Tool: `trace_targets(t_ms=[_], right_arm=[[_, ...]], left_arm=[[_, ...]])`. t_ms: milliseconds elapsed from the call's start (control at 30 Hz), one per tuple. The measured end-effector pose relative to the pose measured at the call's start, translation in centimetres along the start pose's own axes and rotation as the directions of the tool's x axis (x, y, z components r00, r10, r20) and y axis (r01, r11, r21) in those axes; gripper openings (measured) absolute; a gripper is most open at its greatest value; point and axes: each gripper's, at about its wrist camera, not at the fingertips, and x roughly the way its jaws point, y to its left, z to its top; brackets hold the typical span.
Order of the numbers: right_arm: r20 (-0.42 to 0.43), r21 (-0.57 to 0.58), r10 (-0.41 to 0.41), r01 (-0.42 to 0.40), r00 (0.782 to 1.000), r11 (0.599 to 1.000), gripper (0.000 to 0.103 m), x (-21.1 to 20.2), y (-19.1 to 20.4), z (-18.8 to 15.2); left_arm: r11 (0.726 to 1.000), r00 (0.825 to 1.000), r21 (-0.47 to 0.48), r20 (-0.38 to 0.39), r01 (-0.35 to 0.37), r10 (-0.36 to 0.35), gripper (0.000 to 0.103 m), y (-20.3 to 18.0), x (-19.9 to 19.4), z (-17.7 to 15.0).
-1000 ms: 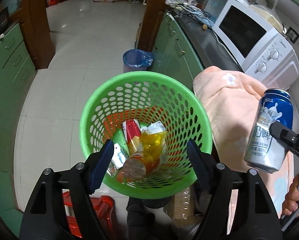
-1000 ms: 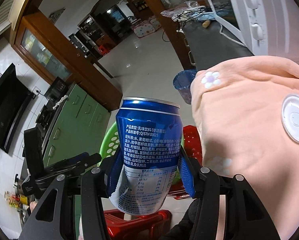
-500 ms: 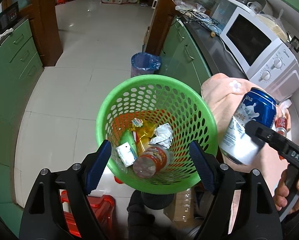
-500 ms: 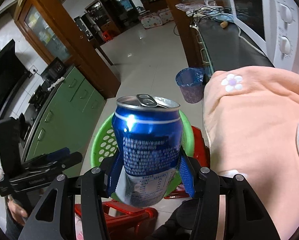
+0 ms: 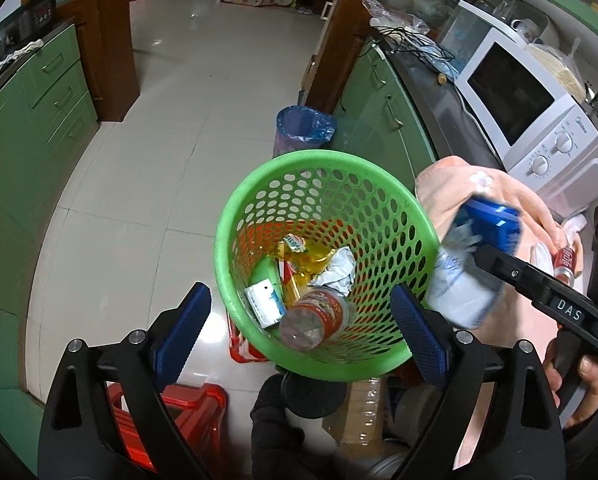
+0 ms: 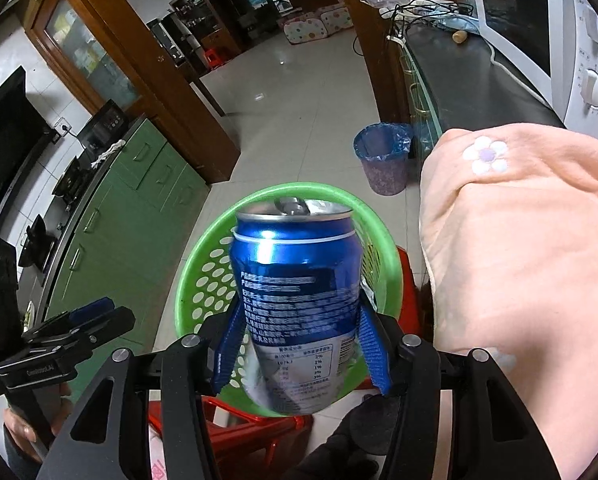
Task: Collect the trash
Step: 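Drop the yellow wrapper into the green basket with left while right drops the blue can in, then reach the right gripper to the orange snack bag and grasp it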
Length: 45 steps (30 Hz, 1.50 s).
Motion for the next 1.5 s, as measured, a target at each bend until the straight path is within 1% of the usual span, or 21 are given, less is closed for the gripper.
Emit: trace_targets(t_ms=[33,267,500,600,667,800,900,967,1067,1300,1367,1500], right_arm=[[0.005,0.002,0.004,-0.004,1.0,1.0,0.061,-0.1,0.0,0.0],[0.023,0.001,0.011,-0.011,1.0,1.0,0.061,-1.3,0.0,-0.3],[0.056,0.021,0.001,-0.002,0.998,1.0,0.062,-3.5,-1.1,-1.1],[0.075,0.031,-0.02,0.017,0.997,0.999,0.063,-4.8,-2.0,-1.5],[0.09,0.039,-0.037,0.033,0.995,0.999,0.065,-5.8,-2.6,-1.8],[0.128,0.074,-0.087,0.078,0.988,0.994,0.066,-8.4,-4.8,-2.7],[0.149,0.104,-0.133,0.118,0.98,0.987,0.067,-10.4,-6.8,-3.4],[0.16,0.128,-0.168,0.148,0.973,0.981,0.07,-11.9,-8.3,-3.9],[0.169,0.152,-0.209,0.184,0.963,0.971,0.07,-13.6,-10.1,-4.5],[0.166,0.214,-0.33,0.293,0.929,0.932,0.075,-17.3,-15.7,-6.4],[0.158,0.213,-0.357,0.322,0.92,0.923,0.078,-18.0,-17.1,-6.9],[0.12,0.16,-0.419,0.399,0.9,0.903,0.081,-19.0,-20.2,-7.8]], left_arm=[[1.0,1.0,0.0,0.0,0.0,0.0,0.09,0.1,-0.1,0.0],[1.0,1.0,-0.002,-0.001,0.006,-0.006,0.09,-0.1,0.0,0.1],[1.0,1.0,0.018,0.005,0.015,-0.015,0.091,-0.8,-0.5,0.2],[0.999,1.0,0.027,0.008,0.024,-0.024,0.091,-1.4,-0.6,0.2],[0.999,1.0,0.036,0.007,0.03,-0.03,0.091,-2.0,-0.7,0.2],[0.997,0.999,0.061,-0.001,0.045,-0.045,0.091,-3.3,-0.5,0.2],[0.994,0.998,0.087,-0.011,0.06,-0.059,0.091,-4.7,-0.2,0.1],[0.992,0.997,0.108,-0.018,0.071,-0.07,0.091,-5.9,0.0,0.1],[0.987,0.996,0.134,-0.026,0.086,-0.083,0.091,-7.6,0.2,0.1],[0.977,0.994,0.182,-0.045,0.109,-0.103,0.091,-10.7,0.7,0.1],[0.973,0.993,0.2,-0.05,0.115,-0.107,0.091,-11.7,0.8,0.1],[0.964,0.991,0.233,-0.058,0.128,-0.118,0.092,-13.7,1.0,0.1]])
